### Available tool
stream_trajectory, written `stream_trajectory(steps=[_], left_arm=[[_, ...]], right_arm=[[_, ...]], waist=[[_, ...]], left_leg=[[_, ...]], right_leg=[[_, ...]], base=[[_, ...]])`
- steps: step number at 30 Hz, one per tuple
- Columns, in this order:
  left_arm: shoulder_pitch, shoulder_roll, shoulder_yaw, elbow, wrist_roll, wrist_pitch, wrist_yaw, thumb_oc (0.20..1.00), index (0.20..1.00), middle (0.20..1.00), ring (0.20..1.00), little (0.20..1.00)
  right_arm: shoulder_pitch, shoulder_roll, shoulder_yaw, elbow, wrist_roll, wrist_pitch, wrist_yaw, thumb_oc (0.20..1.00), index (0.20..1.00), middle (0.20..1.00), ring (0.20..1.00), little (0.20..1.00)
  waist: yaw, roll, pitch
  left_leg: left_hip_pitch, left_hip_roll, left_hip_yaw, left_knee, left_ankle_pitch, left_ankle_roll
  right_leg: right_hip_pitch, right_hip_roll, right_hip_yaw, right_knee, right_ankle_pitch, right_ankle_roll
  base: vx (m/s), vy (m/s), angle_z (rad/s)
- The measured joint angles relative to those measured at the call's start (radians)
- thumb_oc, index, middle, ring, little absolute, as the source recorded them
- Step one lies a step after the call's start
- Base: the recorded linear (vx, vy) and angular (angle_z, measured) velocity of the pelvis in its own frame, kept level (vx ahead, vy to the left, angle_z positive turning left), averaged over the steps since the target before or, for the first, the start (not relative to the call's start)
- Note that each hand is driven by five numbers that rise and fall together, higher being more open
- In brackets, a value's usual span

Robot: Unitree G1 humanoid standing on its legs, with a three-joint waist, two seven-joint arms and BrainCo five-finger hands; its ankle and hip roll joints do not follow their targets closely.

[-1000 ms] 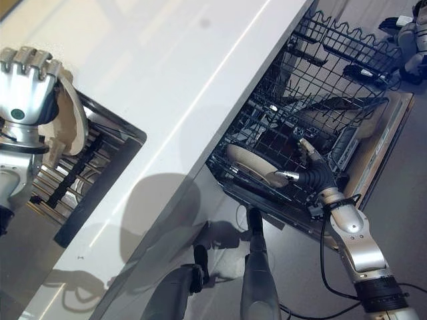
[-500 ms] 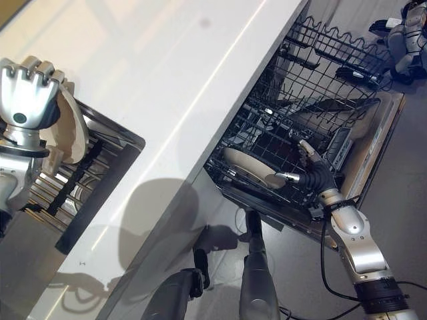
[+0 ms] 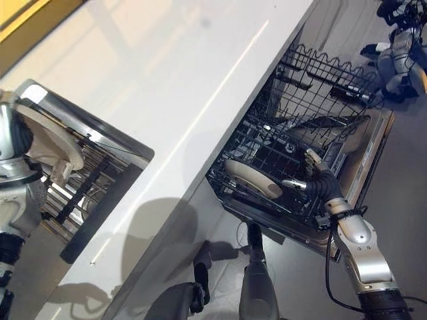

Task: Pick up plates and place into dishwasher.

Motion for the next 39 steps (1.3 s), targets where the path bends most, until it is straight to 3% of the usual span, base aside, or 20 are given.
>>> stream_trajectory(steps=[5, 13, 21, 31, 39], left_arm=[[0.048, -0.046, 0.086, -0.007, -0.047, -0.017, 0.013, 0.2, 0.2, 0.2, 0.2, 0.2], [0.139, -0.063, 0.218, -0.037, -0.095, -0.073, 0.107, 0.2, 0.2, 0.2, 0.2, 0.2], [0.206, -0.117, 0.284, -0.045, -0.192, -0.139, 0.226, 0.2, 0.2, 0.2, 0.2, 0.2], [0.245, -0.136, 0.318, -0.049, -0.302, -0.246, 0.223, 0.2, 0.2, 0.2, 0.2, 0.2], [0.275, -0.232, 0.362, -0.247, -0.428, -0.396, 0.216, 0.2, 0.2, 0.2, 0.2, 0.2]], right_arm=[[0.029, 0.014, -0.041, -0.004, 0.0, 0.033, 0.018, 1.0, 1.0, 1.0, 1.0, 1.0], [0.153, 0.042, -0.059, -0.012, -0.005, 0.072, 0.043, 1.0, 1.0, 1.0, 1.0, 1.0], [0.234, 0.082, -0.058, -0.012, -0.021, 0.084, 0.048, 1.0, 1.0, 1.0, 1.0, 1.0], [0.284, 0.094, -0.057, -0.02, -0.021, 0.085, 0.04, 1.0, 1.0, 1.0, 1.0, 1.0], [0.277, 0.128, -0.057, -0.118, -0.016, -0.002, 0.038, 1.0, 1.0, 1.0, 1.0, 1.0]], waist=[[0.017, 0.0, -0.038], [0.022, -0.002, -0.176], [0.028, -0.033, -0.204], [0.039, -0.078, -0.237], [0.068, -0.094, -0.247]], left_leg=[[0.088, 0.008, -0.001, -0.088, 0.029, -0.007], [0.202, 0.025, -0.024, -0.158, 0.032, -0.01], [0.252, 0.026, -0.026, -0.161, 0.031, -0.011], [0.287, 0.023, -0.024, -0.152, 0.03, -0.013], [0.281, 0.021, -0.027, -0.141, 0.03, -0.012]], right_leg=[[0.05, 0.011, -0.003, -0.007, -0.012, -0.003], [0.154, 0.031, -0.017, -0.033, -0.042, -0.002], [0.205, 0.031, -0.018, -0.035, -0.049, 0.003], [0.238, 0.033, -0.015, -0.031, -0.054, -0.002], [0.238, 0.032, -0.012, -0.031, -0.054, -0.002]], base=[[0.16, -0.011, -0.01], [0.17, -0.025, 0.02], [0.08, -0.034, 0.0], [0.03, -0.018, -0.01], [-0.08, -0.005, 0.0]])
